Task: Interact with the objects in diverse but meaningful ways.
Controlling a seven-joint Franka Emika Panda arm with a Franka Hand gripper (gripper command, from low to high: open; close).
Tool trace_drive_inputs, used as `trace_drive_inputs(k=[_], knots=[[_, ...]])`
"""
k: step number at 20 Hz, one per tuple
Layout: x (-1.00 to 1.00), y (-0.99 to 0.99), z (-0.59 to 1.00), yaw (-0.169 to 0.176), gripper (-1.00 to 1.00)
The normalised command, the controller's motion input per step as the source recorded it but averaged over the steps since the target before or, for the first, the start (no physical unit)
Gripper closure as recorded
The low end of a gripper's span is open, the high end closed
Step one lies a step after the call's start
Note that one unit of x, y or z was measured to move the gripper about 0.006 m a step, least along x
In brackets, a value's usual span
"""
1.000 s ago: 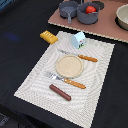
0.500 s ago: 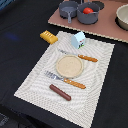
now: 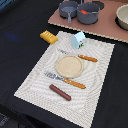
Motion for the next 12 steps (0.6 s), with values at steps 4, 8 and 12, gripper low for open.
trace_drive_inputs(k=[4,8,12], knots=[[0.37,-1.00,0.00,0.028,-1.00],[0.38,-1.00,0.00,0.033,-1.00],[0.41,-0.97,0.00,0.045,-1.00]])
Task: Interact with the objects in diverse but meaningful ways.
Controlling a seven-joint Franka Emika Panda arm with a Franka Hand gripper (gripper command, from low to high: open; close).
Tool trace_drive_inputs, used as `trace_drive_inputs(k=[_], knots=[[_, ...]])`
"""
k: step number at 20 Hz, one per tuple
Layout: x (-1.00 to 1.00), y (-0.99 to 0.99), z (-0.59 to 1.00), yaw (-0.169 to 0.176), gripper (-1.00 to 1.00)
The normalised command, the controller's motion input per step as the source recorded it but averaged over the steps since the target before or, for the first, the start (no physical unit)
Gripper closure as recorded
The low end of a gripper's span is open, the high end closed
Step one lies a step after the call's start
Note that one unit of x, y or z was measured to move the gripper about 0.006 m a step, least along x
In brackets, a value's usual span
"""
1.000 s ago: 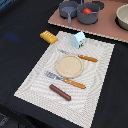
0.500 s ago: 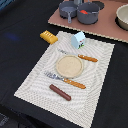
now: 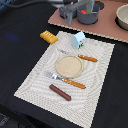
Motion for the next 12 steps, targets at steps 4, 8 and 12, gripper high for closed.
trace_drive_inputs(k=[4,8,12], knots=[[0.43,-0.96,-0.02,0.051,-1.00],[0.49,-0.92,-0.07,0.058,-1.00],[0.40,-0.86,-0.27,0.048,-1.00]])
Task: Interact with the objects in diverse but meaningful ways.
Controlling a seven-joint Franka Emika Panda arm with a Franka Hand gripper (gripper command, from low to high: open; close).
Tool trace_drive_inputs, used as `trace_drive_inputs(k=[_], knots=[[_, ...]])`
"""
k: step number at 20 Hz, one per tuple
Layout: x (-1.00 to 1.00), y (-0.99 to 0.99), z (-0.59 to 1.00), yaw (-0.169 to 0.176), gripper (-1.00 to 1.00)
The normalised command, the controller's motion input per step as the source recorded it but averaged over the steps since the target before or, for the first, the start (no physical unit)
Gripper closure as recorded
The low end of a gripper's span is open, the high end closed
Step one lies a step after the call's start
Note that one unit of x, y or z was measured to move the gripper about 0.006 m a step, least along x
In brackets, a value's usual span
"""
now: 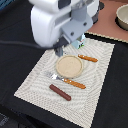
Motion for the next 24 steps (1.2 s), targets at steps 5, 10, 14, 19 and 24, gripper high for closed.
trace_drive_inputs(k=[5,10,14,19,24], knots=[[0.29,-0.50,-0.47,0.035,-1.00],[0.03,-0.22,-0.70,0.005,-1.00],[-0.02,-0.02,-0.66,0.000,-1.00],[0.00,0.00,-0.54,0.000,-1.00],[0.00,0.00,-0.32,0.000,-1.00]])
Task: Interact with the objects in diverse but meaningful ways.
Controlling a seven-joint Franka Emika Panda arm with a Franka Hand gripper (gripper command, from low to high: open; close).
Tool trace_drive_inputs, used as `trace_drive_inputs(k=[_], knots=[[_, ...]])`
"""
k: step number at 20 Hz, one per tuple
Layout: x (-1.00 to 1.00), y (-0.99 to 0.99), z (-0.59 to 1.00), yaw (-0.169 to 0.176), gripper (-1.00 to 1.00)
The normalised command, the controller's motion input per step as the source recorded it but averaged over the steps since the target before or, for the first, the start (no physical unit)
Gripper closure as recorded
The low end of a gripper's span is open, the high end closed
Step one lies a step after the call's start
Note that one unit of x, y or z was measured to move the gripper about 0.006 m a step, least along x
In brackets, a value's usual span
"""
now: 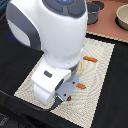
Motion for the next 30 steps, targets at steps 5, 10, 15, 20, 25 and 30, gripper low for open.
trace_drive_inputs(k=[5,10,15,20,25,30], knots=[[0.05,-0.01,-0.02,-0.004,-1.00],[0.00,-0.03,0.00,-0.003,-1.00],[0.00,-0.03,-0.02,-0.005,-1.00],[0.00,-0.05,-0.13,-0.002,-1.00],[0.00,-0.07,-0.13,-0.002,-1.00],[0.00,-0.10,-0.07,-0.002,-1.00]])
